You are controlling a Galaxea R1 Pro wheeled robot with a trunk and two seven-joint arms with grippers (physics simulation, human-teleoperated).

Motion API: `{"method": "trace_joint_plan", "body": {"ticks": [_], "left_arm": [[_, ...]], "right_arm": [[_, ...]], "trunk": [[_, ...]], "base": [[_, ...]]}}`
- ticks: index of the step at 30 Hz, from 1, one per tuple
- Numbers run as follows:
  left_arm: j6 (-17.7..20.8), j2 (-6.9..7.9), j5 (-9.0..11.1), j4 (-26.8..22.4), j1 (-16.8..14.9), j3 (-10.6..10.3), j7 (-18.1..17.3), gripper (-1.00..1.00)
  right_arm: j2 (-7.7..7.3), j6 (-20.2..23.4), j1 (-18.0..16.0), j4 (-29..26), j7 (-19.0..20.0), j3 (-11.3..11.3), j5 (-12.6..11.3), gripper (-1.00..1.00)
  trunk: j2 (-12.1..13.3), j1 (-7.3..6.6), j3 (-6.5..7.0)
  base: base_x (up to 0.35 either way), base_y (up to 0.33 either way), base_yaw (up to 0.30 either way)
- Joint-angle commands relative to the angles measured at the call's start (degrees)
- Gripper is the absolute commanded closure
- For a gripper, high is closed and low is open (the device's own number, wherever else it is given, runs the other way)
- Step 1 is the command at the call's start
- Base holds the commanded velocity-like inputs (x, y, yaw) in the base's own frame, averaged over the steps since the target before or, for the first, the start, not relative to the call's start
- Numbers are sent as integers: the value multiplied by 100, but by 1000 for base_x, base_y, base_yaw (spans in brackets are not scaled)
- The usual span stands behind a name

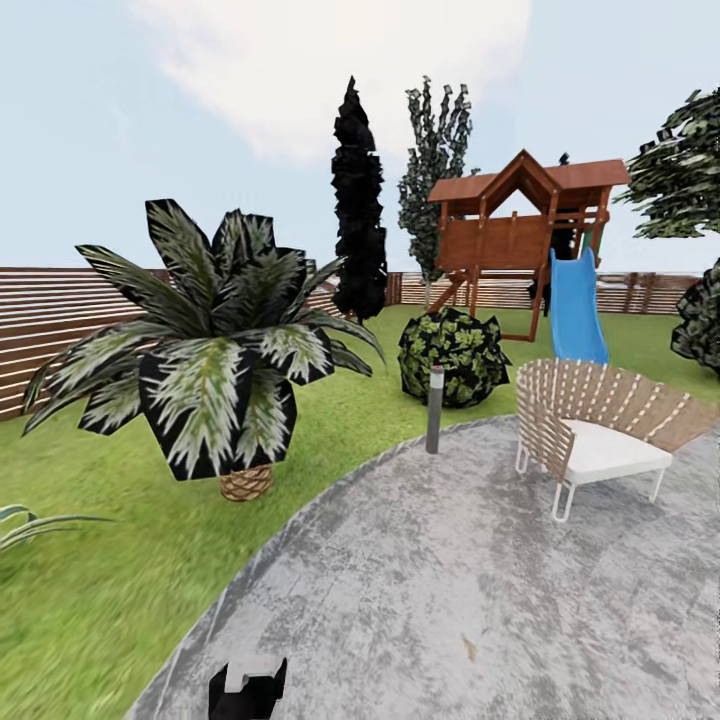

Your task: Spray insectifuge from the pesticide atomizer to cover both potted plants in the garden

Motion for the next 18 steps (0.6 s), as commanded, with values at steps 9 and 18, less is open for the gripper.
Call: {"method": "trace_joint_plan", "body": {"ticks": [9,18], "left_arm": [[-18,1,4,3,-3,-4,-4,-100],[-18,1,4,3,-3,-4,-4,-100]], "right_arm": [[1,-17,-2,-1,-1,-5,-11,-100],[1,-13,-2,7,-1,-5,-12,-100]], "trunk": [[-3,2,-16],[-3,2,-44]], "base": [[207,181,-110],[175,162,-262]]}}
